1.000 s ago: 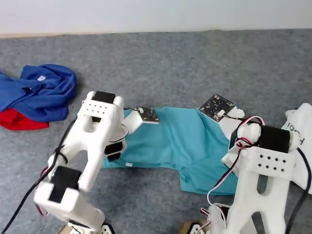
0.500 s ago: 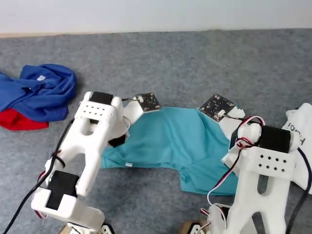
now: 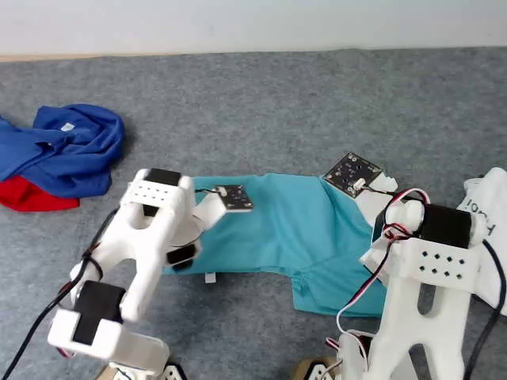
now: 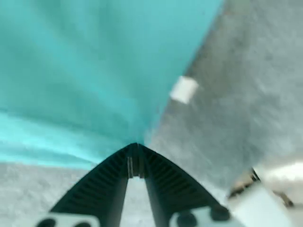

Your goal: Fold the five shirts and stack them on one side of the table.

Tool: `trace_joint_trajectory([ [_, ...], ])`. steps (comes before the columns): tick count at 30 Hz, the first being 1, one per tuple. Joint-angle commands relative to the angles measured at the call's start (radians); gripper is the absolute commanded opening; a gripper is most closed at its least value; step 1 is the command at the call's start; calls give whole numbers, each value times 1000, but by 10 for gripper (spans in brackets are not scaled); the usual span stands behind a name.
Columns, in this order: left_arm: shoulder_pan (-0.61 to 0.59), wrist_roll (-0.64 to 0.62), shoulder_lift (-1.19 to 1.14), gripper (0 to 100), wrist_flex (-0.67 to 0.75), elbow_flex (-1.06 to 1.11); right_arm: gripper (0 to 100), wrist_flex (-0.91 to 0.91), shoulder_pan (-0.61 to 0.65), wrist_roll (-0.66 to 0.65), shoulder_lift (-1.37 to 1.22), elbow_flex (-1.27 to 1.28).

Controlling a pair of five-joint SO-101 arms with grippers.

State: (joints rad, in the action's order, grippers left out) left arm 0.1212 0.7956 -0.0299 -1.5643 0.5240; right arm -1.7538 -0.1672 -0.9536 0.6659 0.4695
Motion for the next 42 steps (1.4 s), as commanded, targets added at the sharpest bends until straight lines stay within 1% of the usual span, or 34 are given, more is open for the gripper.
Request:
trace_joint_trajectory([
  [1,-54,40,100,2,-61,-18,233,-15,-4,11,30,-5],
  [4,-92,41,132,2,-60,-18,233,-15,-4,11,30,-5],
  [7,-95,40,135,2,-55,-16,233,-15,-4,11,30,-5],
  [12,-92,34,141,2,-9,-12,233,-15,-4,11,30,-5],
  [15,-84,-5,143,2,32,-15,233,-15,-4,11,30,-5],
  [19,-35,-51,141,2,44,-7,233,-15,-4,18,28,-5],
  [21,-21,-74,137,2,54,-7,233,-15,-2,60,21,-5],
  [23,-25,-89,135,2,94,10,233,-8,-1,101,21,-2],
  [28,-26,-94,133,2,161,139,233,-5,54,183,27,31],
  [31,-44,-91,133,2,187,208,233,-2,87,256,24,28],
  [33,-75,-89,133,2,190,220,233,36,93,302,24,28],
  [37,-143,-87,144,2,172,173,233,133,88,385,28,28],
  [42,-175,-91,144,2,80,5,233,274,93,466,21,29],
])
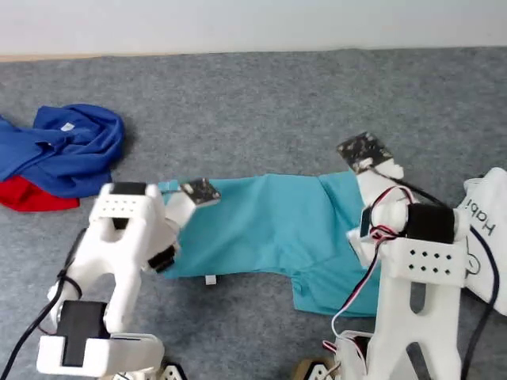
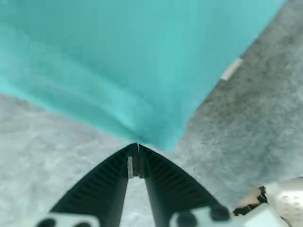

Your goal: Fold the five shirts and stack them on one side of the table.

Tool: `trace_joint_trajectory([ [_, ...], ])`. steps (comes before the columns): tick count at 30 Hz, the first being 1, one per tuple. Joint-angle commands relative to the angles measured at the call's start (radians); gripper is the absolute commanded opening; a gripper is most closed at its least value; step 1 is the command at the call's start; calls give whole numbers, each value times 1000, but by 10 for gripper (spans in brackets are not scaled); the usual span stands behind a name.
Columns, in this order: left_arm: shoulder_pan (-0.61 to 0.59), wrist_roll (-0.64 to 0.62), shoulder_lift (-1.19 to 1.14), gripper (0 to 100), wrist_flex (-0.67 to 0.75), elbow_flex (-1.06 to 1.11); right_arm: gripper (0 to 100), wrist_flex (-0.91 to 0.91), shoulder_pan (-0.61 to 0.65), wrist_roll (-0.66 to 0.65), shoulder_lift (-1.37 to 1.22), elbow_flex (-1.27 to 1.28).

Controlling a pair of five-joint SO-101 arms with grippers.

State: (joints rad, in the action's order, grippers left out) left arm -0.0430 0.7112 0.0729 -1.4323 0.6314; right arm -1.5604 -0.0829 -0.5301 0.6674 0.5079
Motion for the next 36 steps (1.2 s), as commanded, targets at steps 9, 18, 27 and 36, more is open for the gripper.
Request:
trace_joint_trajectory([
  [9,15,-180,32,2,-48,-349,233,394,8,83,-35,64],
  [18,118,-531,31,2,213,-352,76,493,10,157,-343,-44],
  [27,127,-574,-190,2,241,-412,10,499,87,210,-599,-244],
  [36,137,-571,-391,2,226,-555,10,503,101,212,-906,-471],
])
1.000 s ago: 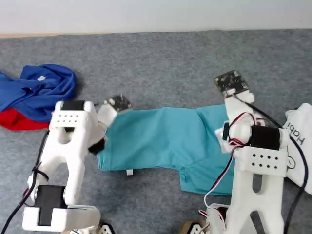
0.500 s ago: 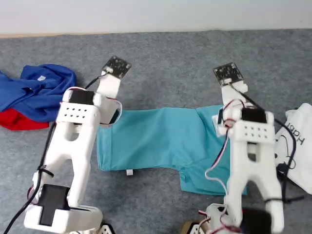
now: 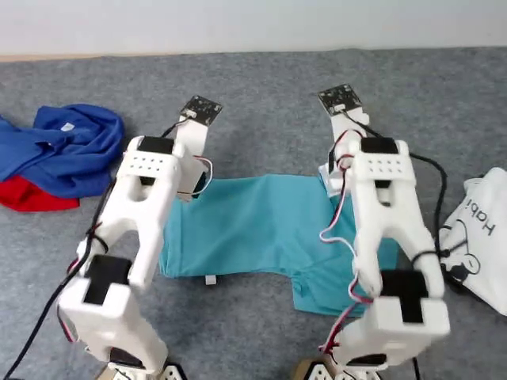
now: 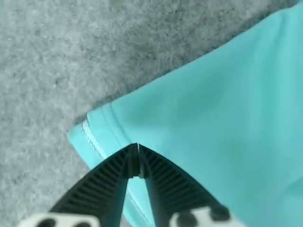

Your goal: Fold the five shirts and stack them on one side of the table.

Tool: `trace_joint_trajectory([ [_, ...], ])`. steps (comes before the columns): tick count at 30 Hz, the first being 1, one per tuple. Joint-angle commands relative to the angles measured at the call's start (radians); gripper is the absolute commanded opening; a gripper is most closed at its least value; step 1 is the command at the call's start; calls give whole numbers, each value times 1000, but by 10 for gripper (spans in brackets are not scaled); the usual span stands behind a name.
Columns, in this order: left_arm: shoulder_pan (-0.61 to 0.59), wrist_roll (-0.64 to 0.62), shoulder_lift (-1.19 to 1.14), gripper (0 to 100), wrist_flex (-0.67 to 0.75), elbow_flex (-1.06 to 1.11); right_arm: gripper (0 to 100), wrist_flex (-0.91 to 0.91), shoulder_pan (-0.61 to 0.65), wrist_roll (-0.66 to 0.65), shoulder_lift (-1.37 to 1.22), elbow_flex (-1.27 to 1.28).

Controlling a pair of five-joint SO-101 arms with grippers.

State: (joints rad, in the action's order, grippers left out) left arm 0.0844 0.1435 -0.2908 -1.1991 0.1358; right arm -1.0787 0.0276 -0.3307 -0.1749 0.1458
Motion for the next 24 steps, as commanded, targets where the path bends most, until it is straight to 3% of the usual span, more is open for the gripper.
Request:
trace_joint_trajectory([
  [1,11,-3,-52,2,-8,-73,10,21,-19,12,-104,-140],
  [13,-6,0,-285,2,-121,-275,10,10,-191,3,-484,-511],
  [24,-17,0,-282,2,-166,-384,10,-174,-231,-52,-483,-729],
])
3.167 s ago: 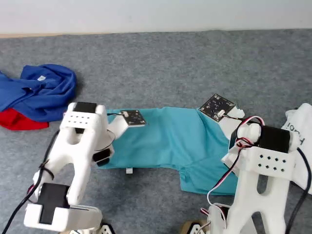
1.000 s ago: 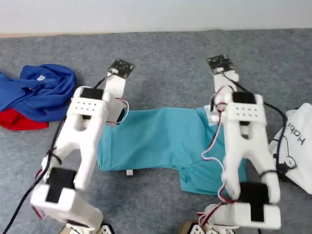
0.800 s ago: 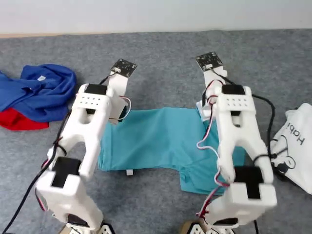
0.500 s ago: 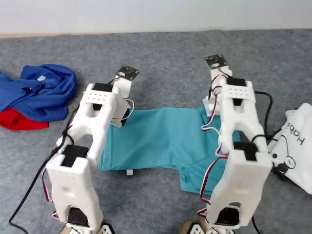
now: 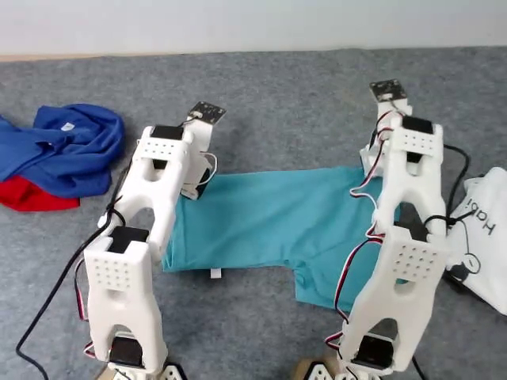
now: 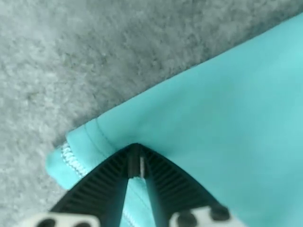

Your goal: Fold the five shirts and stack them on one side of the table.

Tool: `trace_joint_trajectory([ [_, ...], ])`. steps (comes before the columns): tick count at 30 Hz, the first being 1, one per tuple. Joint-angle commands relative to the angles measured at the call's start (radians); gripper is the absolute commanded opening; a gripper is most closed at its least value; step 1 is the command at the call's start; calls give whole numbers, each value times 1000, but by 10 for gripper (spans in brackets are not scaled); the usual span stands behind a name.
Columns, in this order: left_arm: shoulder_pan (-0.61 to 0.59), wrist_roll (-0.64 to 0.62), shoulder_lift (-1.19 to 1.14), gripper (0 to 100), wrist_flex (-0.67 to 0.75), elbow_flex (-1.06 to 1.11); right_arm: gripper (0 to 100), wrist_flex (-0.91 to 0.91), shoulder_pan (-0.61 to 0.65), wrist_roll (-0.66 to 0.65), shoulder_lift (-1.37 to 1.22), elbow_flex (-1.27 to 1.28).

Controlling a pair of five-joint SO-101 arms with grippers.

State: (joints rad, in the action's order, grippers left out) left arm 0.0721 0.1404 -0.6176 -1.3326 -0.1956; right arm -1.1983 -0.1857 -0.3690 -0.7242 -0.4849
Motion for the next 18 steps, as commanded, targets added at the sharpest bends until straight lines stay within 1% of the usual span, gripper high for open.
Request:
trace_joint_trajectory([
  [1,-2,3,60,2,-46,-64,10,-76,-12,-14,79,-120],
  [10,3,3,176,2,-135,-131,10,-257,62,-11,208,-149],
  [13,31,17,207,2,-173,-142,10,-315,67,-8,252,-149],
  [15,66,51,232,2,-203,-142,10,-352,70,-6,286,-149],
  [18,115,63,270,2,-222,-142,10,-406,64,-6,348,-149],
])
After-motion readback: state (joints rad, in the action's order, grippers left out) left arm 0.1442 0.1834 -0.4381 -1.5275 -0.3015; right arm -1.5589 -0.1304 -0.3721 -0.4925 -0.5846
